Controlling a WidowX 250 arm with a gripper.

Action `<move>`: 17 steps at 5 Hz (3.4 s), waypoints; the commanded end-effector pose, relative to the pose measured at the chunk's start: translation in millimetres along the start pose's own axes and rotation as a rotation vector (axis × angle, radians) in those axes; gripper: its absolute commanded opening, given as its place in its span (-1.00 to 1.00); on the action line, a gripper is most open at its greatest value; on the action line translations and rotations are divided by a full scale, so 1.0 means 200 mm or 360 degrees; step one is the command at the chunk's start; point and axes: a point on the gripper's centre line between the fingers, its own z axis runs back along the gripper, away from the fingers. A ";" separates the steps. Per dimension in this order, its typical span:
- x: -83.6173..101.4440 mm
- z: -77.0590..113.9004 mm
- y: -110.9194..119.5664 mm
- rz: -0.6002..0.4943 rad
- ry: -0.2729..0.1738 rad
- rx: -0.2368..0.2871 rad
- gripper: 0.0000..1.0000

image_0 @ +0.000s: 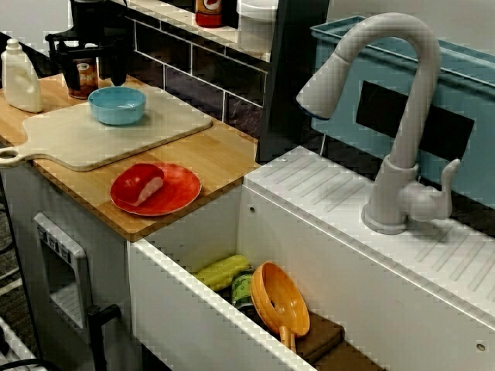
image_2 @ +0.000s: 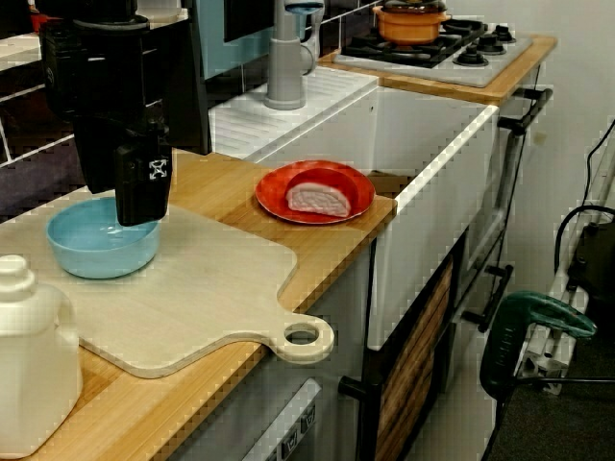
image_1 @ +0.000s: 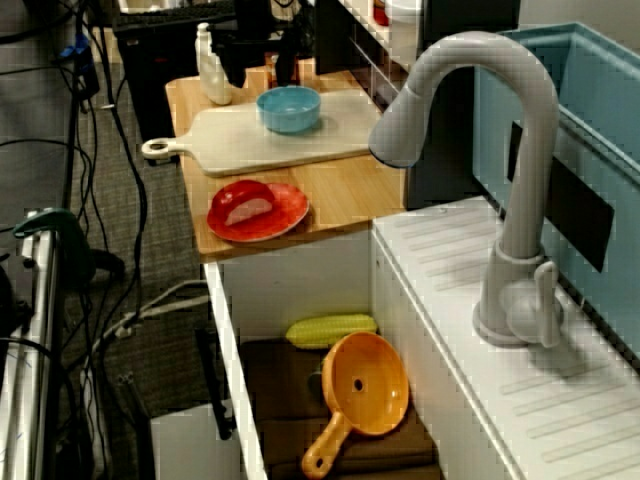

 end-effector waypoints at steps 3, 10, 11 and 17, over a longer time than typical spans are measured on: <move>-0.02 -0.07 0.03 -0.0081 -0.0113 0.0028 1.00; -0.03 -0.01 0.20 -0.0097 -0.0058 -0.0021 -1.00; -0.04 -0.02 0.26 -0.0108 -0.0079 -0.0029 -1.00; -0.08 0.04 0.41 -0.0191 -0.0054 -0.0068 -1.00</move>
